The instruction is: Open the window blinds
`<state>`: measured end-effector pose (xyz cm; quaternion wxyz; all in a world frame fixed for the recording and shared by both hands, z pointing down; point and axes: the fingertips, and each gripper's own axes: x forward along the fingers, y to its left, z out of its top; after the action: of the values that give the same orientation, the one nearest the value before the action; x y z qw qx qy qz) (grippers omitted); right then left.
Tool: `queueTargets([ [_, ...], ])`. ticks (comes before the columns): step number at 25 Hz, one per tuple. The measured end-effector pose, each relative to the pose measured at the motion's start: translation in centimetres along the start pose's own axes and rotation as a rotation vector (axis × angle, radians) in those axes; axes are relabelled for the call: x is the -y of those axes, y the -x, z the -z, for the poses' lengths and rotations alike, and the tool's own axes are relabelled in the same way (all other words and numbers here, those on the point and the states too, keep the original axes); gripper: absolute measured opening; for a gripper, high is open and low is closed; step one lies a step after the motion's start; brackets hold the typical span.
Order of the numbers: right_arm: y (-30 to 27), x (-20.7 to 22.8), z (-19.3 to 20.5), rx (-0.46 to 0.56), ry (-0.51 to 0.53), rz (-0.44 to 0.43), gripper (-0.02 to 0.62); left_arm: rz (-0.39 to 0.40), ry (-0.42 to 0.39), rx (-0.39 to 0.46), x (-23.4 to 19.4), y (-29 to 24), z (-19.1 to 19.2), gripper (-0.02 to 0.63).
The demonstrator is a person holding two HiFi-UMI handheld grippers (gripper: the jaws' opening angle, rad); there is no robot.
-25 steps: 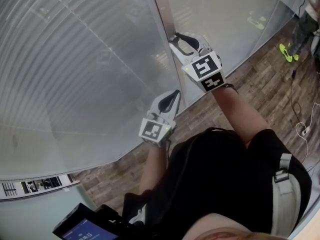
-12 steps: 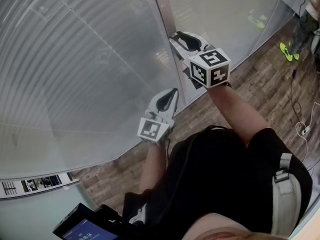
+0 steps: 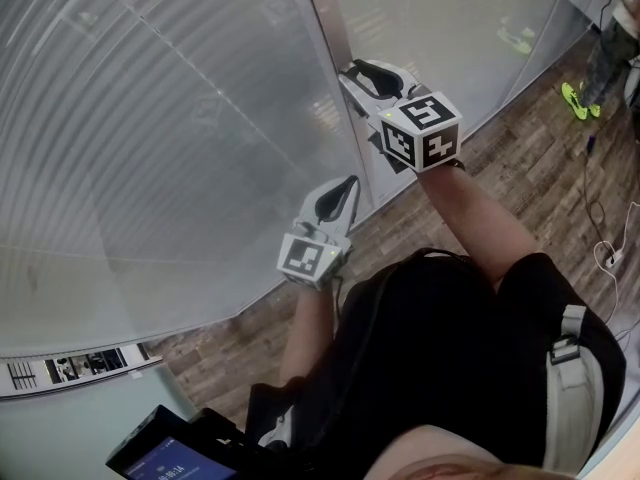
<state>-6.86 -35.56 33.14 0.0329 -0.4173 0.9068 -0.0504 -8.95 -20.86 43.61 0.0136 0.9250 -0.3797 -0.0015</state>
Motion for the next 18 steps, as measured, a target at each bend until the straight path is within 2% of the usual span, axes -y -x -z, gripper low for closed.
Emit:
queueTargets([
  [2,0.0,-0.2,0.1,-0.004,0.03,-0.02,0.144,0.003,-0.017,0.023,-0.1,-0.1,0.0,0.003],
  [3,0.2,-0.2,0.2,-0.005,0.054,-0.028,0.189,0.006,-0.017,0.02,-0.1,-0.2,0.0,0.003],
  [6,0.9,-0.4,0.3,-0.018,0.228,-0.032,0.232,0.009,0.003,-0.023,0.2,-0.1,0.2,0.003],
  [8,1.4,-1.0,-0.1,-0.039,0.448,-0.029,0.229,0.011,0.002,-0.028,0.2,-0.2,0.4,0.003],
  [13,1.8,-1.8,-0.1,-0.129,1.134,-0.013,0.215,0.028,-0.021,0.0,0.4,-0.6,1.1,0.003],
  [15,1.5,-1.7,0.3,-0.166,1.299,-0.017,0.215,0.037,-0.014,0.004,0.6,-1.0,0.9,0.003],
  [18,1.3,-2.0,0.7,-0.193,1.42,-0.03,0.202,0.044,-0.011,0.009,0.9,-1.2,0.6,0.003],
])
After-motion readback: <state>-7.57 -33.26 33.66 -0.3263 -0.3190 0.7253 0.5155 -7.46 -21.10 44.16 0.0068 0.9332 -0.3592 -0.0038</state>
